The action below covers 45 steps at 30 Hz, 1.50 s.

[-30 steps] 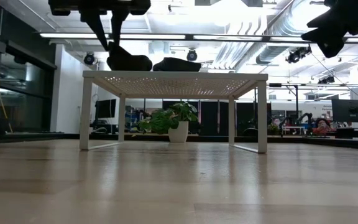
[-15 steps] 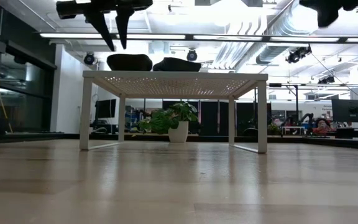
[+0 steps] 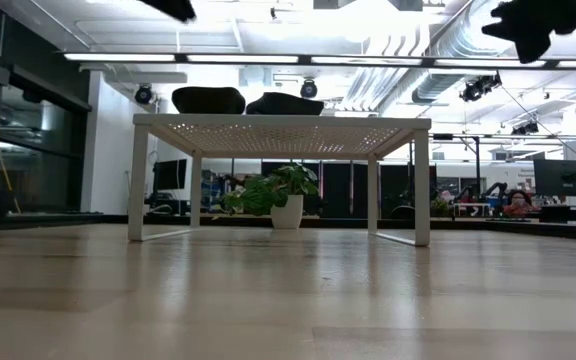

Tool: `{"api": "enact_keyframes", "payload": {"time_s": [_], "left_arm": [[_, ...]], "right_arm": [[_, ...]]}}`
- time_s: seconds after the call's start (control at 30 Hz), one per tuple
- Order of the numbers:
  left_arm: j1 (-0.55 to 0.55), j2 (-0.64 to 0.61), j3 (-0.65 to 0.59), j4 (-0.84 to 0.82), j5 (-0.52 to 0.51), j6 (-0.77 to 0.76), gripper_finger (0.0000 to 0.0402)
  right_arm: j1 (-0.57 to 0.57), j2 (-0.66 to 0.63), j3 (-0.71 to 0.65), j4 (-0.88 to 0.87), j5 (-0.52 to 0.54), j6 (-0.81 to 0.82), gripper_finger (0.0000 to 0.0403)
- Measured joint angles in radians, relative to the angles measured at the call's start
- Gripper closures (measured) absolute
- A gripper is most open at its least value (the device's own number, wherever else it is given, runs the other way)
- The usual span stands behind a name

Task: Pick & Place Mini shaped plates
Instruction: Return to Home Position

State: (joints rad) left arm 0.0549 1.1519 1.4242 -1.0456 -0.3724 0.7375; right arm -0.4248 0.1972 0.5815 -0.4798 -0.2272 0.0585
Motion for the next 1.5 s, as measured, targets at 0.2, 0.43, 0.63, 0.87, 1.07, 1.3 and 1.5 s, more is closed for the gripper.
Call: {"api": "enact_keyframes", "payload": {"time_s": [0.2,0.43,0.63,0.87,1.07,1.3,1.5], "left_arm": [[0.023,-0.397,-0.383,0.370,0.132,0.063,0.0348],[0.022,-0.723,-0.841,0.747,0.277,-0.010,0.0356],[0.023,-0.879,-1.102,1.003,0.333,-0.029,0.0356],[0.023,-1.015,-1.225,1.092,0.337,-0.031,0.0356],[0.023,-1.153,-1.339,1.177,0.279,-0.020,0.0356],[0.023,-1.147,-1.346,1.202,0.303,-0.046,0.0356],[0.023,-1.146,-1.383,1.230,0.285,-0.054,0.0356]], "right_arm": [[0.000,-0.128,-0.171,0.107,0.001,0.072,0.0254],[0.006,-0.172,-0.368,0.453,-0.023,0.172,0.0254],[0.053,-0.167,-0.566,0.806,0.046,0.186,0.0254],[0.148,-0.167,-0.572,0.754,0.117,0.123,0.0254],[0.191,-0.166,-0.572,0.724,0.213,0.053,0.0254],[0.195,-0.178,-0.572,0.685,0.220,0.052,0.0254],[0.195,-0.186,-0.572,0.624,0.194,0.081,0.0254]]}}
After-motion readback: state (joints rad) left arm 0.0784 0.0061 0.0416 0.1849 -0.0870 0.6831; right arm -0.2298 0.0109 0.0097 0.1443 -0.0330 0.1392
